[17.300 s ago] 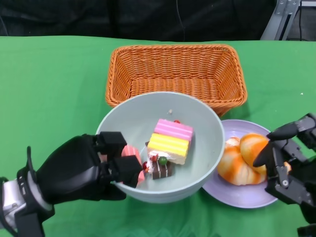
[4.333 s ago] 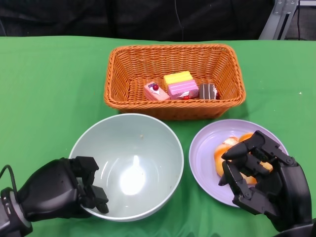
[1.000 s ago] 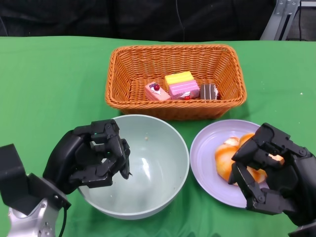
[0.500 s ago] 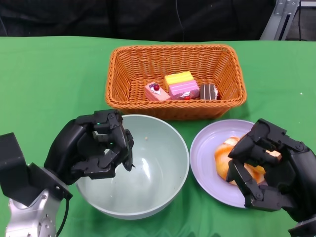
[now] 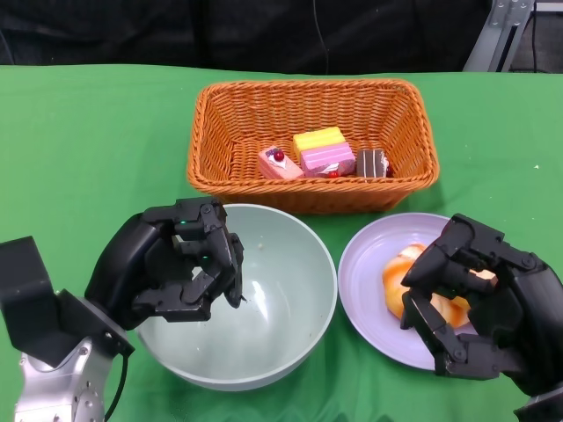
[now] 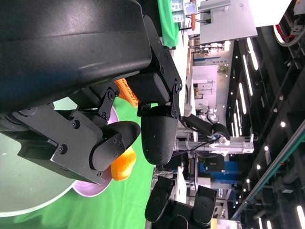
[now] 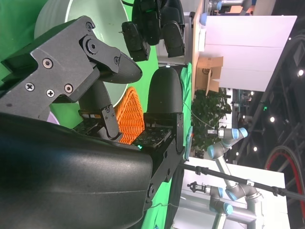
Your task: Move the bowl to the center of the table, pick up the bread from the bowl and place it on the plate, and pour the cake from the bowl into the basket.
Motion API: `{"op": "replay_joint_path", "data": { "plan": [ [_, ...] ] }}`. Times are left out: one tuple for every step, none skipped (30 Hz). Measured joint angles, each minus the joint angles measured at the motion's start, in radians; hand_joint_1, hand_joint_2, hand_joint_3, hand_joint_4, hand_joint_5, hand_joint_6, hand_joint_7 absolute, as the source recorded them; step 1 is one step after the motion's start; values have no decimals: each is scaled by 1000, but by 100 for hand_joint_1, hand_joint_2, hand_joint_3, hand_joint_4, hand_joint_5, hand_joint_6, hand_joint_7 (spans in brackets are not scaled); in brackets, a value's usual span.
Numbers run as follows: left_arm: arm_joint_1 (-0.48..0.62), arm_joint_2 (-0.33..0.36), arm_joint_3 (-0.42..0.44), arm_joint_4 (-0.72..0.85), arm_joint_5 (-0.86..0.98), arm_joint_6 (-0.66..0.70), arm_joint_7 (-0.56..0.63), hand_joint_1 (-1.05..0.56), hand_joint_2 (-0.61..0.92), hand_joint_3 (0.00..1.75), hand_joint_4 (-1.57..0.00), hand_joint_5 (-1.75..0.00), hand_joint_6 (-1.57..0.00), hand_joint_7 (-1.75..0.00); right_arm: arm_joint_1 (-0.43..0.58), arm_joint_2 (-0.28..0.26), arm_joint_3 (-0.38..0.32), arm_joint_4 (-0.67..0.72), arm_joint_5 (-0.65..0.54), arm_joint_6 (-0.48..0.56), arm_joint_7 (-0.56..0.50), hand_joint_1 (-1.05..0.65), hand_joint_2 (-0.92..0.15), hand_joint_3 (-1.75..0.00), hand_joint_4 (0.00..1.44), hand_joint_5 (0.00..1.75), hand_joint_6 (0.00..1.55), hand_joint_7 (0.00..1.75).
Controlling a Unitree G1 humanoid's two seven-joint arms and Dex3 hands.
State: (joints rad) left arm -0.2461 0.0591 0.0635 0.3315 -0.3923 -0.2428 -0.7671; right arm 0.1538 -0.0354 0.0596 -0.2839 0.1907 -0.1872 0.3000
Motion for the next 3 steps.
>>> {"op": "replay_joint_path", "data": {
  "plan": [
    [0,0,-3,1,1,0,0,-2,52,111,-81,-166,-86,-132,0,0,0,0,-2,0,-1,-14,-48,-105,73,166,64,136],
    [0,0,-6,2,2,0,-1,-2,52,111,-81,-166,-85,-132,0,0,1,0,-3,0,-3,-14,-48,-105,74,166,65,137],
    [0,0,-7,3,2,0,-1,-2,53,111,-81,-165,-85,-132,1,0,2,0,-3,0,-5,-14,-47,-106,74,165,64,137]
  ]
}}
